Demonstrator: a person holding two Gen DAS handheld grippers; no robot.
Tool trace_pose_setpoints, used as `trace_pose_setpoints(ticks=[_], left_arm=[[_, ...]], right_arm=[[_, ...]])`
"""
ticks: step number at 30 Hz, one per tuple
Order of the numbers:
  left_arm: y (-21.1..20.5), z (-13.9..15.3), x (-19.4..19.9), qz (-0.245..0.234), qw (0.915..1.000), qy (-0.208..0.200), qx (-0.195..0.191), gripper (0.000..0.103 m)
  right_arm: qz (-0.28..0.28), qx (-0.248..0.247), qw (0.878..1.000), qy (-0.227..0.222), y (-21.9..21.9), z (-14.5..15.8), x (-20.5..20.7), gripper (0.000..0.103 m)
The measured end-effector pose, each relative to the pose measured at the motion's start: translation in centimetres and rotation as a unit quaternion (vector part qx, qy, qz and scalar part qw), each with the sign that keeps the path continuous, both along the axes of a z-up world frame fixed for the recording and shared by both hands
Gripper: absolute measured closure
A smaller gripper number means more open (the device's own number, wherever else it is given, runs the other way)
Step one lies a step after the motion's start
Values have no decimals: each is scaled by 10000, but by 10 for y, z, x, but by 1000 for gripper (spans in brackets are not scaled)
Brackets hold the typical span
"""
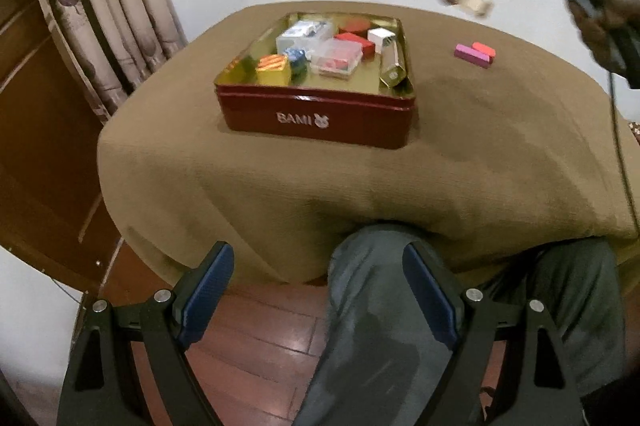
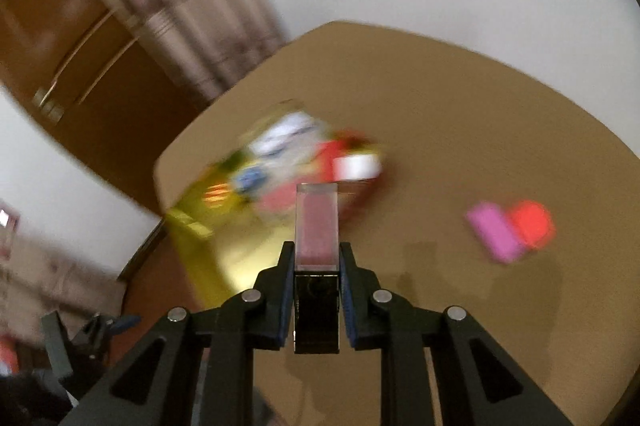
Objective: Organize rigid objects
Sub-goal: 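Lower the red tube into the tin and open the right gripper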
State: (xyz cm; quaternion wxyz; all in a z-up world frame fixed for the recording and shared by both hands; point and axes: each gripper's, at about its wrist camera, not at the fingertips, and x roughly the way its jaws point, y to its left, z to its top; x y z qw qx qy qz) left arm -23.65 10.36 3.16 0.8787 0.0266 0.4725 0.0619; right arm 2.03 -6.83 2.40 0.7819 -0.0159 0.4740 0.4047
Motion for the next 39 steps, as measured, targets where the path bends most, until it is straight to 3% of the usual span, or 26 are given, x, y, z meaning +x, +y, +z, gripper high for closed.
trace_pose_setpoints(ticks=[4,10,21,26,30,32,34,39], left_arm=[[6,2,-2,25,10000,-39,-63,16],[15,-6,1,81,9993,185,-317,15],[26,-14,5,185,9970,421,-621,15],[28,-15,5,184,9967,453,-647,15],[28,-18,6,200,9959,522,-704,15],[29,-18,6,210,9956,541,-735,15],[29,-19,6,217,9956,555,-727,15],[28,-21,6,222,9960,557,-662,15]], right_arm=[[672,-249,9974,54,73,-7,-19,83],[1231,-899,9882,124,144,-46,-33,83],[1541,-1632,9744,-143,193,-79,-20,83],[1528,-1994,9661,-598,199,-84,-11,83],[1395,-1701,9748,-365,185,-80,1,80],[1357,-1539,9780,-385,180,-77,1,67],[1343,-1364,9806,-425,172,-71,-1,65],[761,-232,9942,-727,115,-32,-5,65]])
